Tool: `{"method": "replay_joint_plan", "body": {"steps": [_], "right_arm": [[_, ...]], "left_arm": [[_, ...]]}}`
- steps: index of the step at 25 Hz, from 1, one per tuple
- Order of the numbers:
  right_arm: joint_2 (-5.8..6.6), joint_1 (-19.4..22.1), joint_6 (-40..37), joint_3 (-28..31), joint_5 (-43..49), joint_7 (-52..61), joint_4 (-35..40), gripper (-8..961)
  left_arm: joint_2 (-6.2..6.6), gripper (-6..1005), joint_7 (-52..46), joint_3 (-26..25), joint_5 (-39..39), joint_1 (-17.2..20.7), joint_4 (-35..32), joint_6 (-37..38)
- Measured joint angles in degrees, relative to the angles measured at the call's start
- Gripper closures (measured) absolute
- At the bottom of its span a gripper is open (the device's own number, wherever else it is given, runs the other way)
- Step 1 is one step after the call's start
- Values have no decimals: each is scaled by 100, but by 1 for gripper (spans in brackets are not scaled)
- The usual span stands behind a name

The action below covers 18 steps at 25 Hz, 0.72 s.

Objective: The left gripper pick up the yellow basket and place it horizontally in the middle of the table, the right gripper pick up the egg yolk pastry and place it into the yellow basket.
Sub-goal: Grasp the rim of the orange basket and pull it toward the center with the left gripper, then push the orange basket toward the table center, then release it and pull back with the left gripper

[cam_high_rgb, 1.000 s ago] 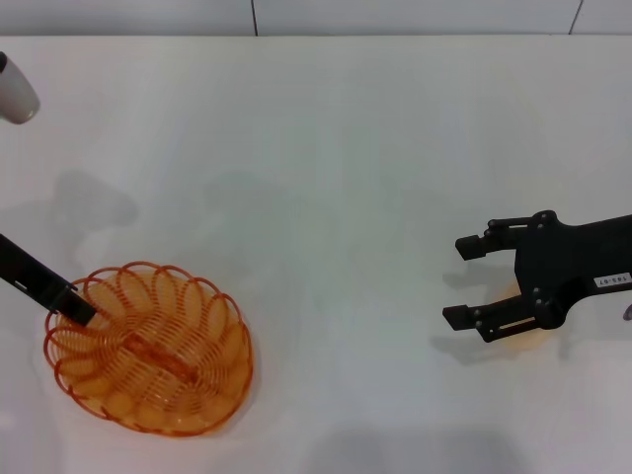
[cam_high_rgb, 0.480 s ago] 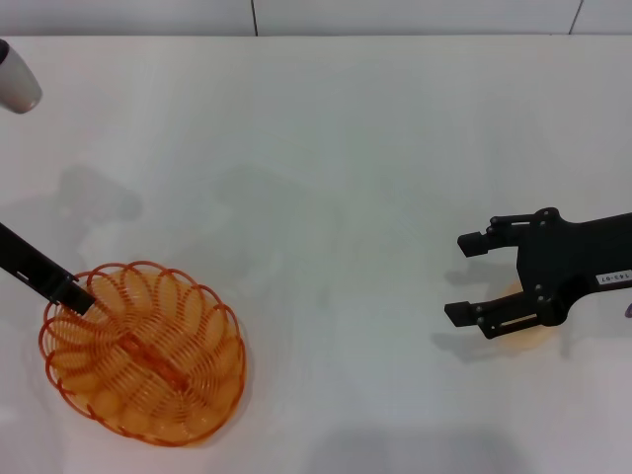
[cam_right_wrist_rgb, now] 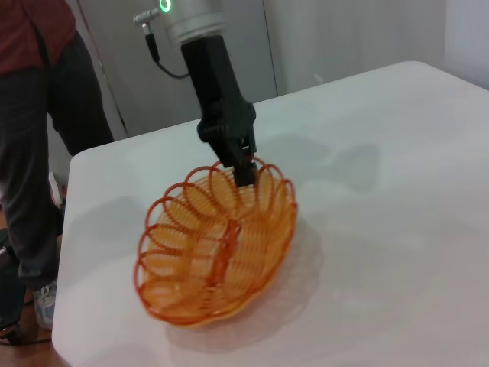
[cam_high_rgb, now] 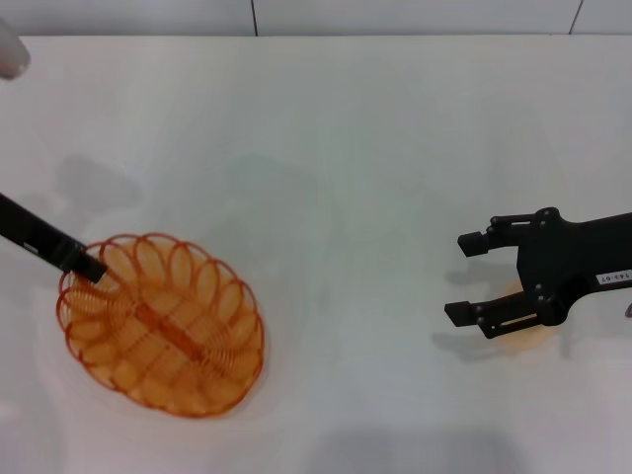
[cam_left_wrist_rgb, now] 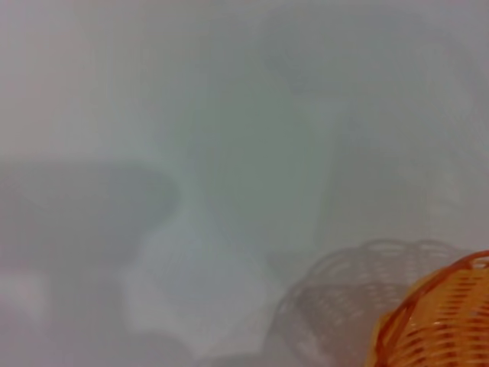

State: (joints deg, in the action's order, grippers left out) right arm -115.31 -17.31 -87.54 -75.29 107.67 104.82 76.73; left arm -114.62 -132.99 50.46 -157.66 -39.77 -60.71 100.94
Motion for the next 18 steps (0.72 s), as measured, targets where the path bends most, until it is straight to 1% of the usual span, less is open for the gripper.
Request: {"method": "replay_joint_plan", "body": {"steps": [3,7,12,18], "right_arm": [[0,0,0,5,0,2,0,94],[3,0,0,12,-18,8,0,94],[8,5,0,39,-44,10,0,94],[9,-10,-24,83,-51,12,0,94]], "left_arm": [[1,900,-104,-238,18,-67,-54,48],[1,915,-378,-360,34,-117,-137,10],[-15,921,-825,-387,130,-197,-134,-182],[0,923,-1435,-384,223,-314,-47,-428]]}}
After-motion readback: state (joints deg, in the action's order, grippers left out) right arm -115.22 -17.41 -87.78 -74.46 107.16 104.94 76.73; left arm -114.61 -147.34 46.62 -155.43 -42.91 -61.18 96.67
